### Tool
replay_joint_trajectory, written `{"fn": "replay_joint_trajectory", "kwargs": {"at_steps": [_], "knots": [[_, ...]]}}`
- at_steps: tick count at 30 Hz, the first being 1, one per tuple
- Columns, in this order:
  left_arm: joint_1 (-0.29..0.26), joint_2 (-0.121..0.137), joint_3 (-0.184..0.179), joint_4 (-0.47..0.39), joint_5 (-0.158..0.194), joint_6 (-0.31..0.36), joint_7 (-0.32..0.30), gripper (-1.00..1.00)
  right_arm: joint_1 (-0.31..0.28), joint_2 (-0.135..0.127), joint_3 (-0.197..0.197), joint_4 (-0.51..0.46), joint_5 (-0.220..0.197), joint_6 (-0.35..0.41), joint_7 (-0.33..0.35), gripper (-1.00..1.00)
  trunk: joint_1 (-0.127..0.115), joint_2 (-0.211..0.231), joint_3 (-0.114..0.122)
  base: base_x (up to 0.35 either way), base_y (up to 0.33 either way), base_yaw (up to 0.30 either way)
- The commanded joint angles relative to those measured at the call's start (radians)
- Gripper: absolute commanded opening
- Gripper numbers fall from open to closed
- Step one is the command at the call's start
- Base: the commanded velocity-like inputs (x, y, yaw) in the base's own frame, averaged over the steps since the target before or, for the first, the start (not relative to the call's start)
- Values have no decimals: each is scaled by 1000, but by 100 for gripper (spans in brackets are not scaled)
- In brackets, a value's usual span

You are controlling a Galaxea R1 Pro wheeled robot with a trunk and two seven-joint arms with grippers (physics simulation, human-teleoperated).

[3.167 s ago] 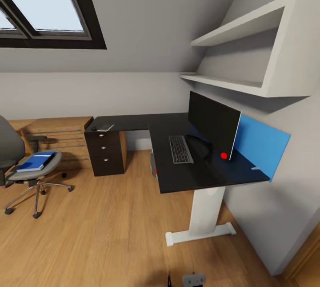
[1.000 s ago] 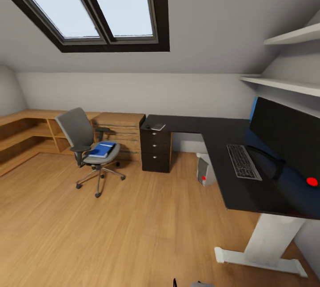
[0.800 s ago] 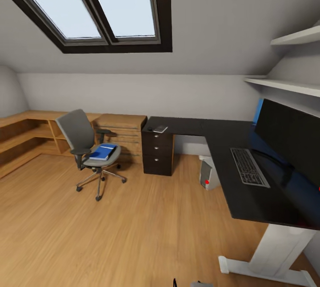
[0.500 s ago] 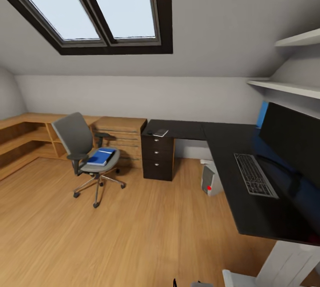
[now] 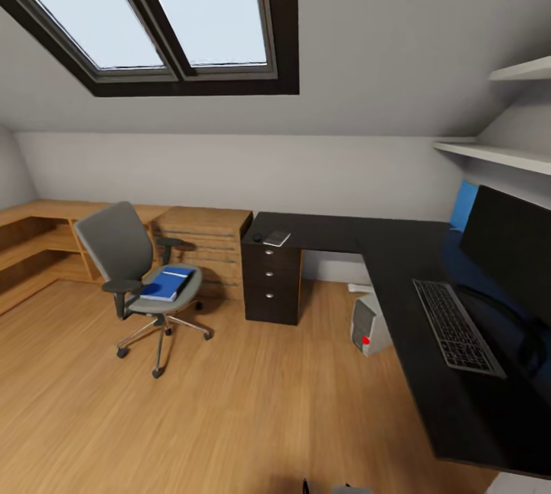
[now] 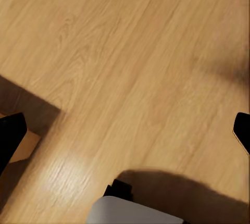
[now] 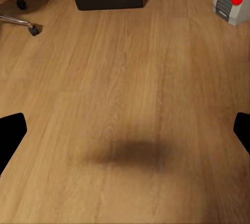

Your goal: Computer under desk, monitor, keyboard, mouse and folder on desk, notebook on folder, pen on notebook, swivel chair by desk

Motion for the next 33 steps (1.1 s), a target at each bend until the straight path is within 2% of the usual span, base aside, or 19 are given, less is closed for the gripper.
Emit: {"fn": "replay_joint_trajectory", "kwargs": {"at_steps": [1, 33], "knots": [[-1, 2, -8, 0, 11, -6, 8, 100, -1, 0, 8, 0, -3, -2, -9, 100, -3, 6, 2, 332, 5, 0], [-1, 2, -8, 0, 12, -3, 7, 100, -1, -7, 9, 0, -3, -2, -8, 100, -126, 230, 102, 332, 68, 0]]}}
